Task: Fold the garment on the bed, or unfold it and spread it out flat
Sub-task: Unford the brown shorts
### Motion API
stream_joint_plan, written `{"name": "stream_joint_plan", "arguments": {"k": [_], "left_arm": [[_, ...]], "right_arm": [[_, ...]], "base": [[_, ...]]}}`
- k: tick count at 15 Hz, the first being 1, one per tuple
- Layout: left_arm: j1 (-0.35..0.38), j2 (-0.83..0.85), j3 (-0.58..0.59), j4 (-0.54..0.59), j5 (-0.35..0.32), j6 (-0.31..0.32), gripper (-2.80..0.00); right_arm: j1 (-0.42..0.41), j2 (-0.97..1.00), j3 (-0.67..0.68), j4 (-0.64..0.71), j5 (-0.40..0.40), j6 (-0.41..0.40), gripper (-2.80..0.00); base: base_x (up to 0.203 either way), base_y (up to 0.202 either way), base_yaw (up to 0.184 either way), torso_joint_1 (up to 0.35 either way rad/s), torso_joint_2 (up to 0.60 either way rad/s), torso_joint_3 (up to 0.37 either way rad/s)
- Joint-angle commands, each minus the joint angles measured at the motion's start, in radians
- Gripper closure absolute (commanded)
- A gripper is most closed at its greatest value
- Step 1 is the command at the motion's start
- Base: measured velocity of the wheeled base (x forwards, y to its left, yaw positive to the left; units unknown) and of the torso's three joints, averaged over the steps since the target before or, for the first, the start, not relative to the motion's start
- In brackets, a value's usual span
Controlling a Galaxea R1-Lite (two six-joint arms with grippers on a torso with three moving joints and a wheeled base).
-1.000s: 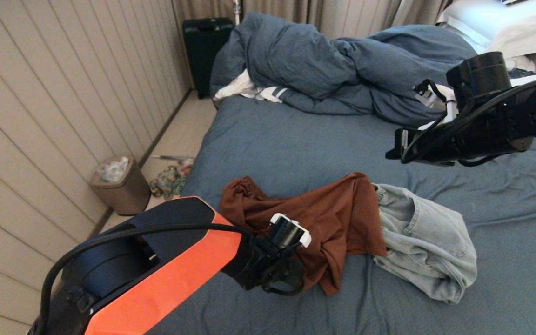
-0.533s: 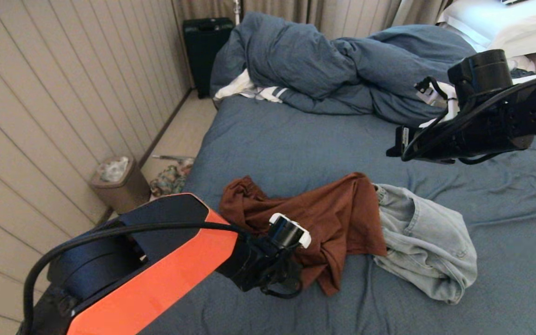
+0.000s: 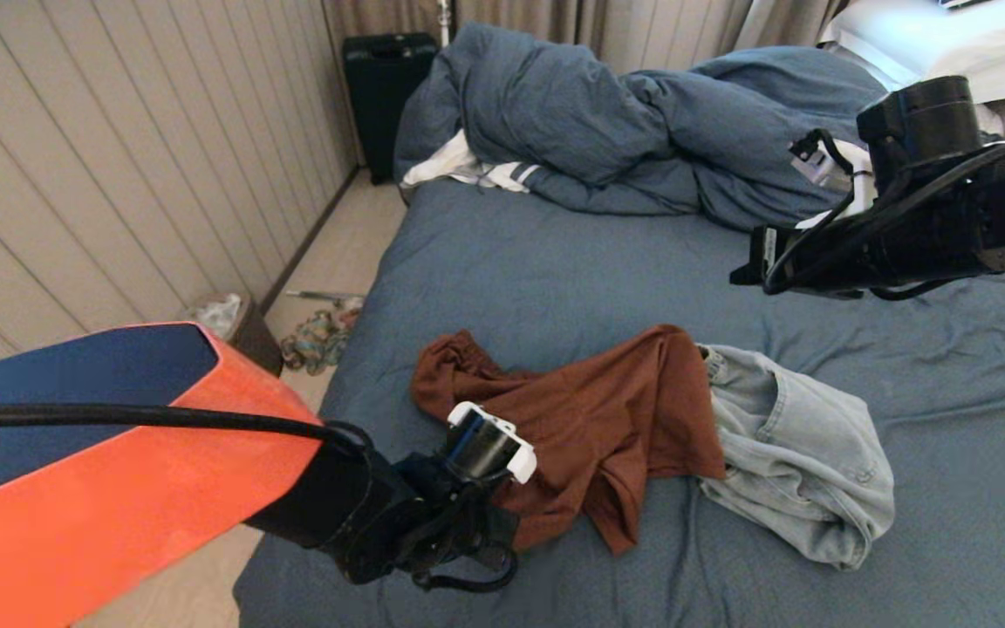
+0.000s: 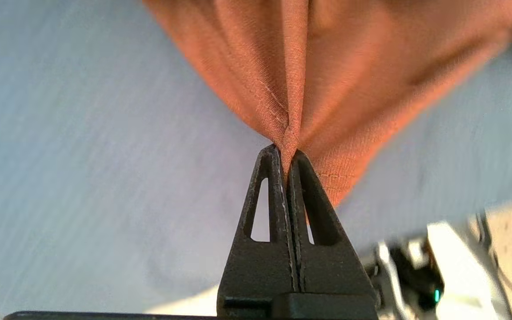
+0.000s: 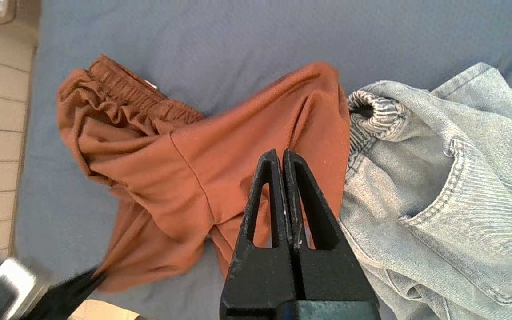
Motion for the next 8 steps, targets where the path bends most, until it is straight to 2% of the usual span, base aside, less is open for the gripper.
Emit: {"name": "stream_joint_plan", "arguments": {"k": [1,4,8], "left_arm": [[-0.026,-0.139,0.144,-0.001,0.013,-0.026,0.00],[-0.059,-0.273,0.301,0.003,0.069,-0.073,0.00],[-0.104,-0.484,0.461,0.063,0.093,-0.106,0.00]], "right_arm": [[-0.001,-0.009,-0.002,0.001,0.002,0.001,0.00],[0.000,-0.013,-0.003,0.002,0.002,0.001,0.00],[0.000,-0.021,-0.002,0.003,0.002,0.003,0.00]], "base": [[0.000,0.000,0.000,0.000,0.00,0.000],[0.000,0.000,0.000,0.000,0.00,0.000],[0.000,0.000,0.000,0.000,0.00,0.000]]}}
